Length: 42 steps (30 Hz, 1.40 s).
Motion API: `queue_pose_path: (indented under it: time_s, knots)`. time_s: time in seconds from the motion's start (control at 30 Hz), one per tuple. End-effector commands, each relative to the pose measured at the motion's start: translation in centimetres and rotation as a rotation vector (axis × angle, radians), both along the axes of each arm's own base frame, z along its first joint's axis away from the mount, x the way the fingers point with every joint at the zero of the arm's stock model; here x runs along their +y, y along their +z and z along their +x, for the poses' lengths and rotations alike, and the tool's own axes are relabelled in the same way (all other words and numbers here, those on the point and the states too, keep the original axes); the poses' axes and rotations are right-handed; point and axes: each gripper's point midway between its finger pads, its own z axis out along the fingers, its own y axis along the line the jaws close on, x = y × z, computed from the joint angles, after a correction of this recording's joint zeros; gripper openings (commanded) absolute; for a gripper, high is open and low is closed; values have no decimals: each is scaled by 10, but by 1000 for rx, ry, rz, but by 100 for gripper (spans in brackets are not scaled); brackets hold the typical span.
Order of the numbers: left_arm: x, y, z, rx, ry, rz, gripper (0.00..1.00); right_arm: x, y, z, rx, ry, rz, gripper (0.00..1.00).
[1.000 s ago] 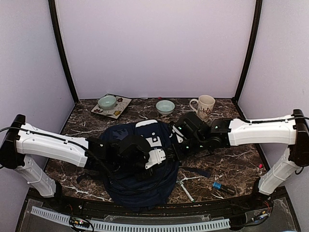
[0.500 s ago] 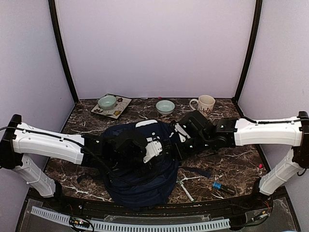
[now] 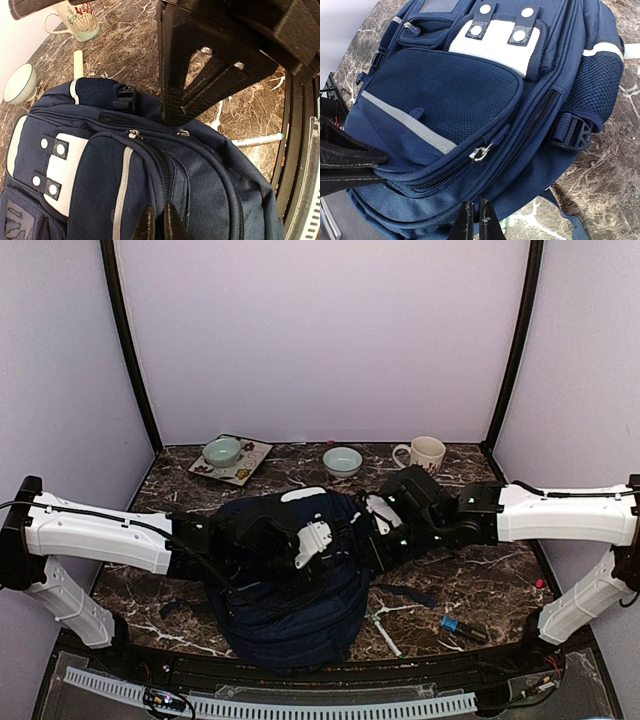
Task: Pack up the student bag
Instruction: Grab the second largest pocket of the student bag, then unzip the second largest pocket of the bag.
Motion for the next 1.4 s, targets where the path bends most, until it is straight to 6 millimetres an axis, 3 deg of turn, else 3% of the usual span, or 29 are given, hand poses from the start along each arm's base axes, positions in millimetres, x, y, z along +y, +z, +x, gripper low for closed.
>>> queue_pose_path:
  time_s: [0.0,0.67,1.03,1.37]
  knots:
    - [2,41,35,-87,124,-109,0,13,18,-35,90,124,94,0]
    - [7,53,65,-4,220,-217,0,18,80,-53,-38,287,286,0]
    - [1,59,85,32,275,-287,0,21,94,-50,-93,311,288,0]
    - [-17,67,102,41,279,-318,0,25,124,-49,-163,352,320,0]
